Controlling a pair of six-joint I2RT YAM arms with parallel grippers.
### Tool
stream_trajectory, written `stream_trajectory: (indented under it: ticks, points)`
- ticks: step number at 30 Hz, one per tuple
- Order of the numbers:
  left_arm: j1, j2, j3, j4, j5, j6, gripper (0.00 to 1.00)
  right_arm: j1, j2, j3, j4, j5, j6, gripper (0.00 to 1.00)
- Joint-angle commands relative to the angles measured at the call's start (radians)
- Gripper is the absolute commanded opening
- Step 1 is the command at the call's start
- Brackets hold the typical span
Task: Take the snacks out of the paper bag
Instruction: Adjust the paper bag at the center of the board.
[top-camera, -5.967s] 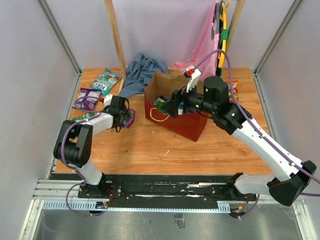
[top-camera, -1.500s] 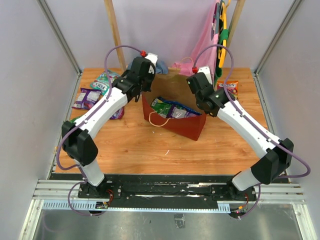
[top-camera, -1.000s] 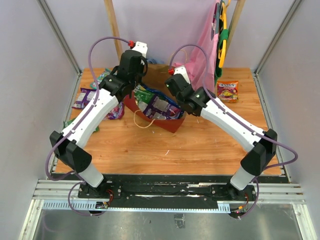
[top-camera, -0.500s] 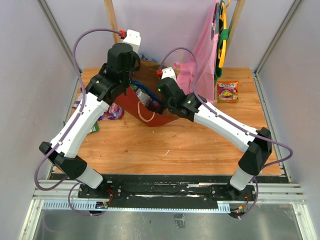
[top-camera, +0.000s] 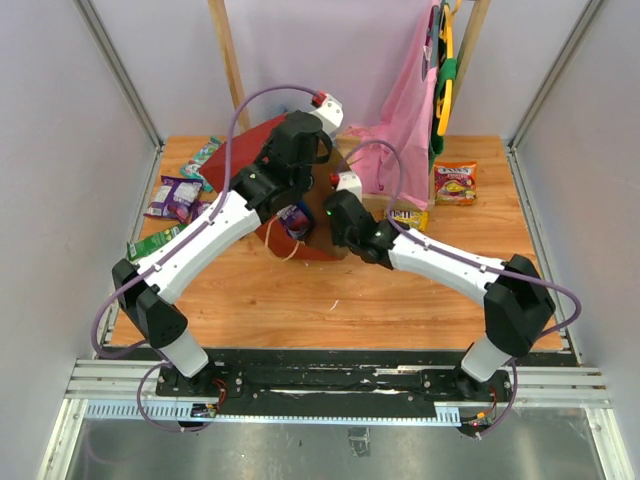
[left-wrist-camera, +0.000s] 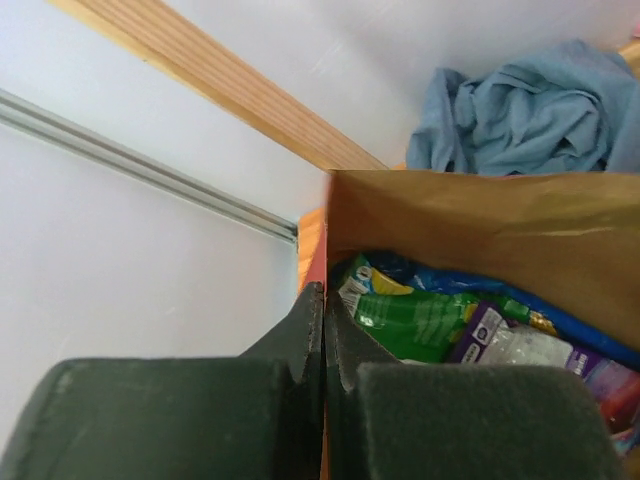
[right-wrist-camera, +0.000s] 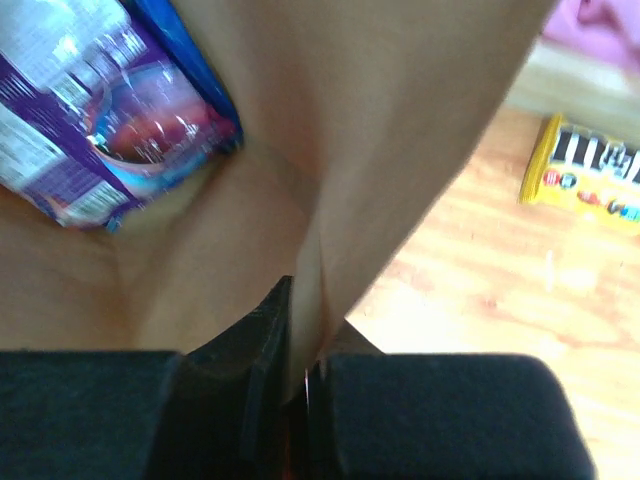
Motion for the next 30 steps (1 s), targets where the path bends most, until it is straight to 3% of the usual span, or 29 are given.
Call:
stream_trajectory:
  ticks: [1, 3, 7, 11, 14, 16, 20, 30]
  points:
    - [-0.044, -0.052, -0.062, 0.143, -0.026, 0.053, 0.0, -0.03, -0.089, -0.189, 0.142, -0.043, 0.112, 0.11]
    - [-0.065, -0.065, -0.082, 0.15, -0.017, 0.054, 0.01, -0.046, -0.14, -0.273, 0.169, -0.02, 0.121, 0.17]
    - [-0.116, -0.075, -0.115, 0.177, -0.009, 0.067, 0.01, -0.096, -0.279, -0.451, 0.234, -0.005, 0.113, 0.4]
    - [-0.193, -0.051, -0.125, 0.192, -0.012, 0.069, 0.01, -0.136, -0.416, -0.541, 0.249, -0.042, 0.074, 0.78]
    - [-0.268, -0.005, -0.108, 0.194, -0.037, 0.067, 0.01, -0.137, -0.473, -0.577, 0.261, -0.097, 0.009, 0.95]
    - [-0.314, 0.038, -0.081, 0.185, -0.061, 0.062, 0.01, -0.137, -0.503, -0.583, 0.223, -0.109, -0.014, 1.0]
    - [-0.381, 0.104, -0.035, 0.15, -0.104, 0.039, 0.0, -0.137, -0.64, -0.622, 0.139, -0.082, -0.044, 0.98]
    - [-0.465, 0.168, -0.002, 0.005, -0.143, -0.136, 0.01, -0.136, -1.226, -0.875, 0.004, 0.024, -0.003, 0.98]
